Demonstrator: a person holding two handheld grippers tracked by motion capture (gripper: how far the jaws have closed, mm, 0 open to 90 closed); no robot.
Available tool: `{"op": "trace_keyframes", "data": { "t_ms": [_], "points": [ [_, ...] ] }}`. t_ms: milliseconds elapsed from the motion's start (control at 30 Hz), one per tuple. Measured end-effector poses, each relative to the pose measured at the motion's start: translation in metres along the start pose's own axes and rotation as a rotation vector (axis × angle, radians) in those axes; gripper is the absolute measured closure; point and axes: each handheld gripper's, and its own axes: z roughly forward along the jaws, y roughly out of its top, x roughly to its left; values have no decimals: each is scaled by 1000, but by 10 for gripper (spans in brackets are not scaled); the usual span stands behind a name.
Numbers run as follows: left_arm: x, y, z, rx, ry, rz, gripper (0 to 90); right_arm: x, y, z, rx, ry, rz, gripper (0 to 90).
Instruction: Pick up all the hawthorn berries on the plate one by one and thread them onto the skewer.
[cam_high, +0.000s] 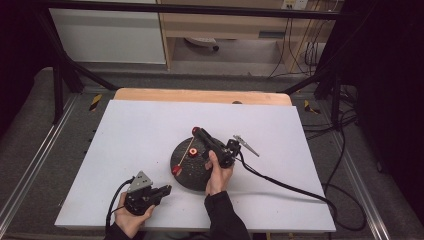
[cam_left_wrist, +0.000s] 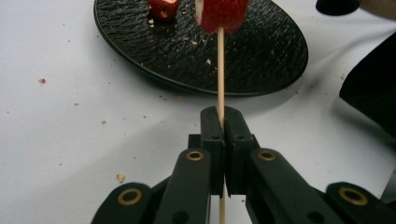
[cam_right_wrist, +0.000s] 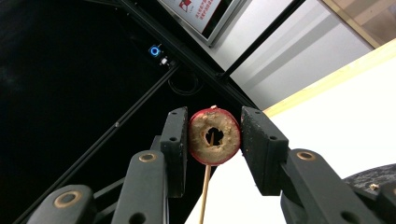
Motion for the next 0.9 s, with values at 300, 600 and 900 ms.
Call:
{"op": "trace_keyframes", "data": {
  "t_ms": [300, 600, 900],
  "points": [
    [-5, 2, 4, -12, 17, -23, 881, -2, -10, -1, 24, -1, -2, 632],
    [-6, 4, 6, -7, 19, -24, 882, 3, -16, -6, 54, -2, -28, 632],
    [-7, 7, 8, -2, 11, -26, 882, 9, -26, -13, 92, 1, -61, 632]
  ]
}}
